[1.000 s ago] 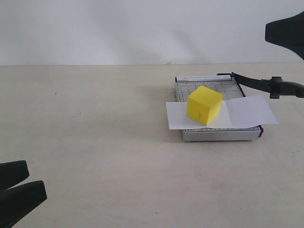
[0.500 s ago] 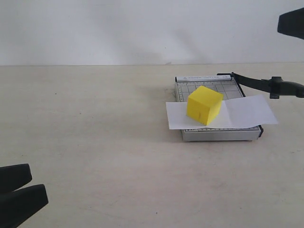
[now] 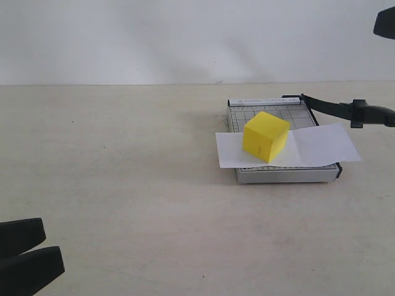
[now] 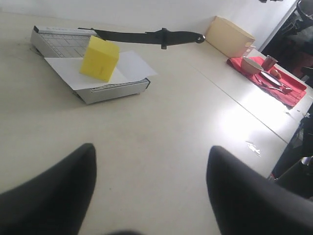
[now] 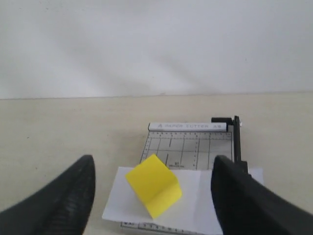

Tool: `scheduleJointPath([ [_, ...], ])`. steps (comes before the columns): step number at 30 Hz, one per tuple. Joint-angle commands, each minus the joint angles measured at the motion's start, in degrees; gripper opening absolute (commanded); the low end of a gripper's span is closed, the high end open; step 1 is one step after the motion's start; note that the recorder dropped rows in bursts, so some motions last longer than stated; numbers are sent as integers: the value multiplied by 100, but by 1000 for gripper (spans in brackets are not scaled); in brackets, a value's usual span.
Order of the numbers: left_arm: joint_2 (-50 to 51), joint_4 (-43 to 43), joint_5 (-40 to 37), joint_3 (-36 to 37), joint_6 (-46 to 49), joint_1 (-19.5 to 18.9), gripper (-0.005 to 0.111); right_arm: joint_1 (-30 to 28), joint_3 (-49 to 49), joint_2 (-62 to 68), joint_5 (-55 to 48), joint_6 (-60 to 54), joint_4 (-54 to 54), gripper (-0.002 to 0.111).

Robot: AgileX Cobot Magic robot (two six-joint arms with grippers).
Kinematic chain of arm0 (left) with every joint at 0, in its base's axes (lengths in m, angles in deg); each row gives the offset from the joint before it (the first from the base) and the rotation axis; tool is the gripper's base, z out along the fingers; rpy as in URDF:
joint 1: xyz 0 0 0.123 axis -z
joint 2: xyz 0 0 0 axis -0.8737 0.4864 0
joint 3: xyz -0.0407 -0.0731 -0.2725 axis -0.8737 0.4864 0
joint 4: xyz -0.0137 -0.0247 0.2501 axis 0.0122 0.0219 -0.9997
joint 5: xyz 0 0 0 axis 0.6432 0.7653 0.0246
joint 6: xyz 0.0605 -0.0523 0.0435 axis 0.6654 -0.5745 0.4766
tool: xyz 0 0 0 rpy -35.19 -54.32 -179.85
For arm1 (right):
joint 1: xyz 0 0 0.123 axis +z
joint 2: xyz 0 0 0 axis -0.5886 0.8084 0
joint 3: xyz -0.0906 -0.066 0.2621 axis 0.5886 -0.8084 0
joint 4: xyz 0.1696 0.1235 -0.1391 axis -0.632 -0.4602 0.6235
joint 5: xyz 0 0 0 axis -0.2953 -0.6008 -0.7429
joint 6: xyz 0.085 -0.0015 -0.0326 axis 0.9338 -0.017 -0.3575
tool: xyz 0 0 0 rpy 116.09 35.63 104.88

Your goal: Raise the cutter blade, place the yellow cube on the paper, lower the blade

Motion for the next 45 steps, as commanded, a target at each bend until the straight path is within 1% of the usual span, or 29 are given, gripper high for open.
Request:
scheduleJointPath([
  [1, -33, 5, -86, 22, -34, 10, 62, -7, 31, 425, -194, 999, 976, 66],
  [7, -33, 5, -129, 22, -34, 10, 62, -7, 31, 1080, -255, 1095, 1076, 66],
  [13, -33, 5, -174, 22, -34, 10, 62, -7, 31, 1263, -245, 1119, 1317, 66],
  [16, -33, 5, -174, 22, -34, 10, 62, -7, 31, 1263, -130, 1134, 1711, 66],
  [19, -33, 5, -174, 22, -34, 10, 62, -7, 42, 1263, -21, 1466, 2270, 66],
  [23, -33, 5, -174, 22, -34, 10, 62, -7, 108, 1263, -16, 1580, 2542, 66],
  [45, -33, 5, -174, 22, -34, 10, 62, -7, 153, 1796, 96, 1580, 2704, 66],
])
